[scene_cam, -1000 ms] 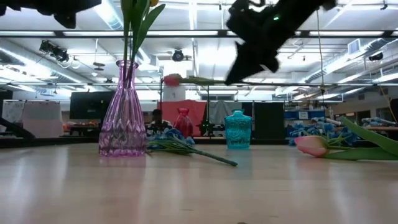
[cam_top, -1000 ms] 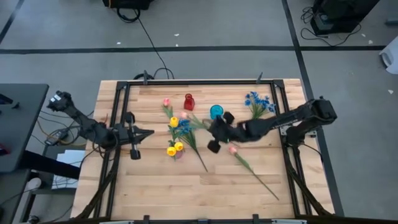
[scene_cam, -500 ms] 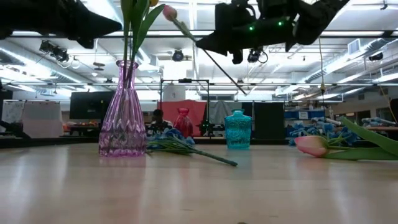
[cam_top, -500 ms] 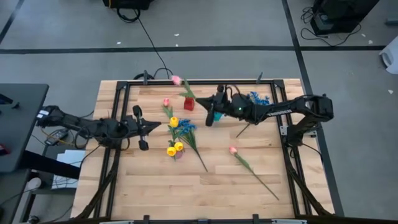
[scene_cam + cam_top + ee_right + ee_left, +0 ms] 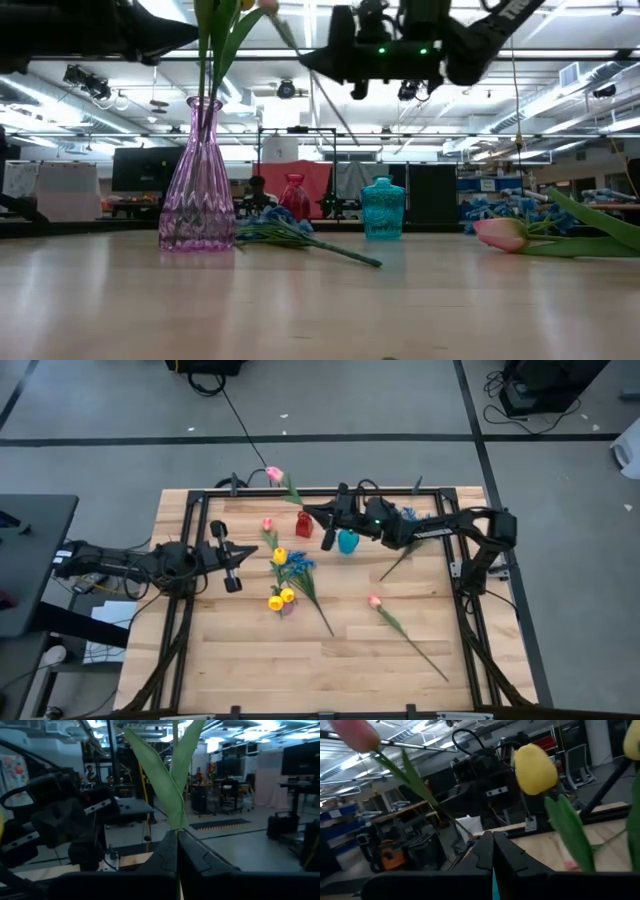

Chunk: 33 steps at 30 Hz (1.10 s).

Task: Sort flowers into vase by color
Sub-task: Put the bottom left pink flower into the red vase

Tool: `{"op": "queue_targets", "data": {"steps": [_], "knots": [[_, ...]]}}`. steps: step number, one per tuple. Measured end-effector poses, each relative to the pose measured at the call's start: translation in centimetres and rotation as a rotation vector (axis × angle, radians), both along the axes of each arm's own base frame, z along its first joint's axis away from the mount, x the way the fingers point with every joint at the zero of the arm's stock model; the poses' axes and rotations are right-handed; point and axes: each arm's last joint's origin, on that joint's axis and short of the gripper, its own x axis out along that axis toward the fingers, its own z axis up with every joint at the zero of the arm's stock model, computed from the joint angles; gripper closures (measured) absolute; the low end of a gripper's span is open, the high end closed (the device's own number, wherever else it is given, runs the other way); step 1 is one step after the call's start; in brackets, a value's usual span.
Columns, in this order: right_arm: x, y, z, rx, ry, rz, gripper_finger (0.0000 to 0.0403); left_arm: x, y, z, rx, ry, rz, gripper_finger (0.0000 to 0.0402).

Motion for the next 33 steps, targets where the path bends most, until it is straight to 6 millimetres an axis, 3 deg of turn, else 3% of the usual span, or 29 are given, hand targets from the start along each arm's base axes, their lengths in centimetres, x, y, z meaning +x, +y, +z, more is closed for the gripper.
{"op": "queue_targets", "data": {"steps": [5, 9, 14, 24, 33], "knots": [[1.5, -0.9, 1.0, -0.050, -0.023, 0.013, 0.0394, 0.1, 1.2, -0.4, -0.034, 0.025, 0.041, 0.0394], [1.7, -2.4, 2.3, -0.056, -0.035, 0.030, 0.0394, 0.3, 2.5, -0.6, -0.031, 0.038, 0.091, 0.0394], [1.6, -3.1, 2.4, -0.046, -0.026, 0.054, 0.0394, 0.7, 4.2, -0.9, -0.080, 0.041, 0.073, 0.0394], [2.0, -0.1, 3.8, -0.140, -0.164, 0.117, 0.0394, 1.9, 6.5, -2.0, -0.178, 0.057, 0.053, 0.0394], [2.1, 0.2, 4.1, -0.175, -0.209, 0.078, 0.0394, 4.6, 7.4, -1.3, -0.267, 0.099, -0.068, 0.0380]]}}
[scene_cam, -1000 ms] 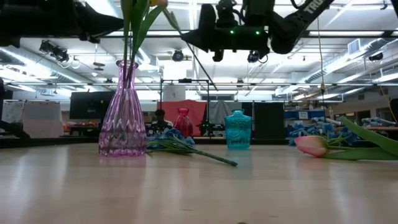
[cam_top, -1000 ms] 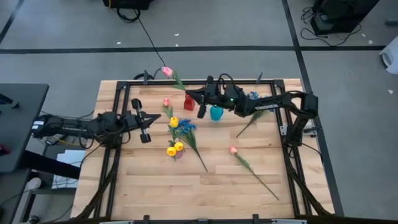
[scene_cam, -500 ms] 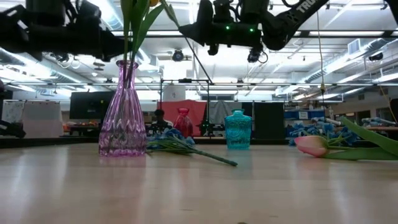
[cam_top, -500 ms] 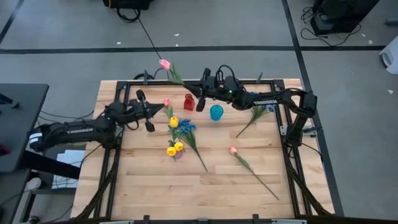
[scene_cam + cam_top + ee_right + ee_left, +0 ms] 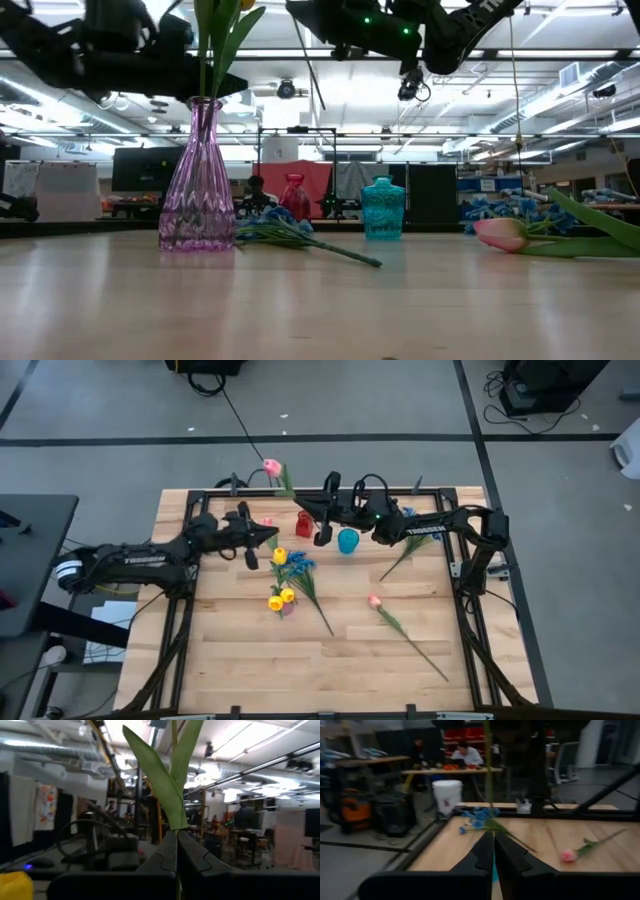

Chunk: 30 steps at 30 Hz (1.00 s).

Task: Sort flowers into vase by color
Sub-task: Put the bottom left pink flower into the red vase

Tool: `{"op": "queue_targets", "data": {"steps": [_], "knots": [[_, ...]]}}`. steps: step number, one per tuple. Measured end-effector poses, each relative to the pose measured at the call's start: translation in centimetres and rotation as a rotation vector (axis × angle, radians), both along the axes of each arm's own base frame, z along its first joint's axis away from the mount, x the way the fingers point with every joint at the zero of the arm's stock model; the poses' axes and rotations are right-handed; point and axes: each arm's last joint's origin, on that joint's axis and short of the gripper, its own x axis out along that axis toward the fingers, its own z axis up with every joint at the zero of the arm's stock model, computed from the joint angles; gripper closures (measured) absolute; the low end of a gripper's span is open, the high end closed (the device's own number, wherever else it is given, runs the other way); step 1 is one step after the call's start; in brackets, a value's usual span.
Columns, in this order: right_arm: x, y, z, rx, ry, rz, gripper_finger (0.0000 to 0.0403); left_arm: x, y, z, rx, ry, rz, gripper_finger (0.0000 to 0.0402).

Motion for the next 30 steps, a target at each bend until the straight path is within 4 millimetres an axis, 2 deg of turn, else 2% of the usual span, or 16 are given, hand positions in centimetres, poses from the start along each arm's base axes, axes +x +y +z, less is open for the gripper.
{"op": "queue_targets", "data": {"steps": [6, 10, 16, 30], "knots": [[1.8, -0.5, -1.8, 0.027, 0.020, 0.015, 0.0394, 2.5, 1.4, 0.6, -0.005, 0.040, -0.028, 0.0341], [3.2, -0.8, -2.1, 0.017, 0.012, 0.033, 0.0394, 3.7, 2.4, 0.6, -0.036, 0.059, -0.052, 0.0311], [3.4, -0.6, -2.0, -0.020, -0.007, 0.024, 0.0394, 4.8, 3.2, 0.5, -0.059, 0.048, -0.112, 0.0269], [3.4, 0.1, -1.6, -0.059, -0.058, 0.024, 0.0394, 5.5, 3.7, 0.9, -0.077, -0.058, -0.080, 0.0270]]}}
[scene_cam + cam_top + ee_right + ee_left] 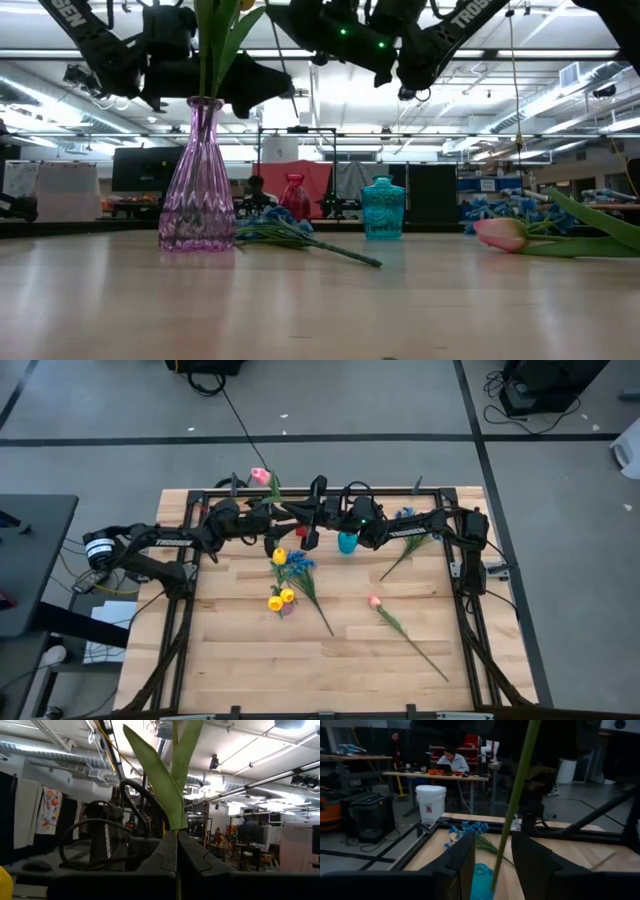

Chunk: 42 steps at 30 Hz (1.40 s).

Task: Sort flowers into vase by color
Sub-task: Put the bottom left pink flower into the red vase

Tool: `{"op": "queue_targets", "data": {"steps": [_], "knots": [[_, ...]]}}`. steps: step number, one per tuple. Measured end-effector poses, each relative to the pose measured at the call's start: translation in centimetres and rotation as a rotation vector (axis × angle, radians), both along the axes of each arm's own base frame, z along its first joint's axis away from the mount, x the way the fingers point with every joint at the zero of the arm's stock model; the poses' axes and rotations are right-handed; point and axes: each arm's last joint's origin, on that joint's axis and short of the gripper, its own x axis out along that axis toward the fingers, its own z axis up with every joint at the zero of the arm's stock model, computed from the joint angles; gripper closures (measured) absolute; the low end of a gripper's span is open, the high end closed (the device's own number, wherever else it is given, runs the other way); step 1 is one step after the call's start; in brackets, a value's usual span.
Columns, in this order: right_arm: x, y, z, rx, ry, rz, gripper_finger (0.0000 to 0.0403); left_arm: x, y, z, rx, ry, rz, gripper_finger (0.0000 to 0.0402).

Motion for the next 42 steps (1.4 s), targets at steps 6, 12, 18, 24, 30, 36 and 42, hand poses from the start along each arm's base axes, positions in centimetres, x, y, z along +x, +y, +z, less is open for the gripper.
{"op": "queue_targets", "data": {"steps": [6, 12, 18, 24, 30, 36, 42], "knots": [[0.0, 0.1, 0.0, 0.009, -0.002, -0.015, 0.0394, 0.0, 0.0, 0.0, 0.060, 0.005, 0.003, 0.0370], [0.3, 0.5, -0.2, 0.016, 0.026, -0.006, 0.0387, 0.0, 0.0, -0.1, 0.039, 0.016, -0.006, 0.0395], [0.6, 0.6, -1.0, 0.061, 0.117, -0.025, 0.0320, -0.2, 0.5, -0.6, -0.003, 0.058, -0.007, 0.0399], [0.8, 0.4, -1.7, 0.104, 0.179, -0.077, 0.0255, -0.7, 1.2, -1.1, -0.036, 0.108, -0.010, 0.0400], [0.8, 0.2, -2.0, 0.131, 0.204, -0.139, 0.0245, -1.0, 1.8, -1.6, -0.062, 0.155, 0.005, 0.0401], [0.8, 0.1, -2.0, 0.131, 0.210, -0.187, 0.0256, -1.2, 1.9, -2.3, -0.082, 0.220, 0.011, 0.0401], [0.9, -0.1, -2.6, 0.159, 0.267, -0.239, 0.0282, -1.3, 1.8, -3.0, -0.077, 0.292, 0.028, 0.0401]]}}
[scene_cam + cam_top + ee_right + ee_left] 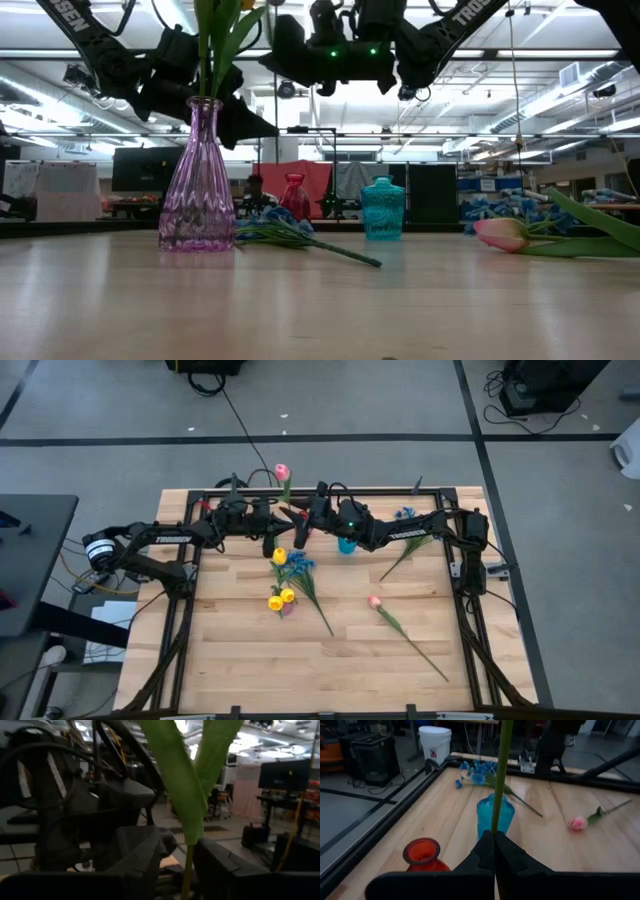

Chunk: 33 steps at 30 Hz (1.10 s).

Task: Sort flowers into vase by color
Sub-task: Put the bottom left pink flower into the red vase

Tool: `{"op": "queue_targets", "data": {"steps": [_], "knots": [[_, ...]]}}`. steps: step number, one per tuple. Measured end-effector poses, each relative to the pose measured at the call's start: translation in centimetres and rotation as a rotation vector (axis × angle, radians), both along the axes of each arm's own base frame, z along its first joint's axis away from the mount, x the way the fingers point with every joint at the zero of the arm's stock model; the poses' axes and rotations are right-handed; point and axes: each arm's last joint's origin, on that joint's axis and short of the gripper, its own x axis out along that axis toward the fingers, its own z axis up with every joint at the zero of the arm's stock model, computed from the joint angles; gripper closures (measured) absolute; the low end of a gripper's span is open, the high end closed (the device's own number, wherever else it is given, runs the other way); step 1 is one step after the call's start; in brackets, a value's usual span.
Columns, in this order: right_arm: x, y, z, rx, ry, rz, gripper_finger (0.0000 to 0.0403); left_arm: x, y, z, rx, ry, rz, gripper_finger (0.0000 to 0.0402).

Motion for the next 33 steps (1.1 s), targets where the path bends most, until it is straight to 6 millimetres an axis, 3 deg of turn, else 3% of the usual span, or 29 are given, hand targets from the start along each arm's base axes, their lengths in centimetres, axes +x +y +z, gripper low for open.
{"op": "queue_targets", "data": {"steps": [9, 20, 24, 33], "knots": [[0.0, -0.1, -0.5, 0.026, 0.051, -0.050, 0.0389, 0.0, 0.1, -0.1, 0.009, 0.010, 0.029, 0.0397], [0.1, 0.1, -0.7, 0.000, 0.079, -0.107, 0.0393, -1.0, 0.2, 1.6, 0.063, -0.041, 0.095, 0.0272], [-0.1, -0.3, -0.4, -0.006, 0.051, -0.126, 0.0393, -2.8, -0.3, 2.5, 0.103, -0.101, 0.119, 0.0262], [-0.6, -1.6, 0.3, -0.072, 0.011, -0.206, 0.0393, -5.8, -2.3, 1.6, 0.120, -0.182, 0.131, 0.0261]]}}
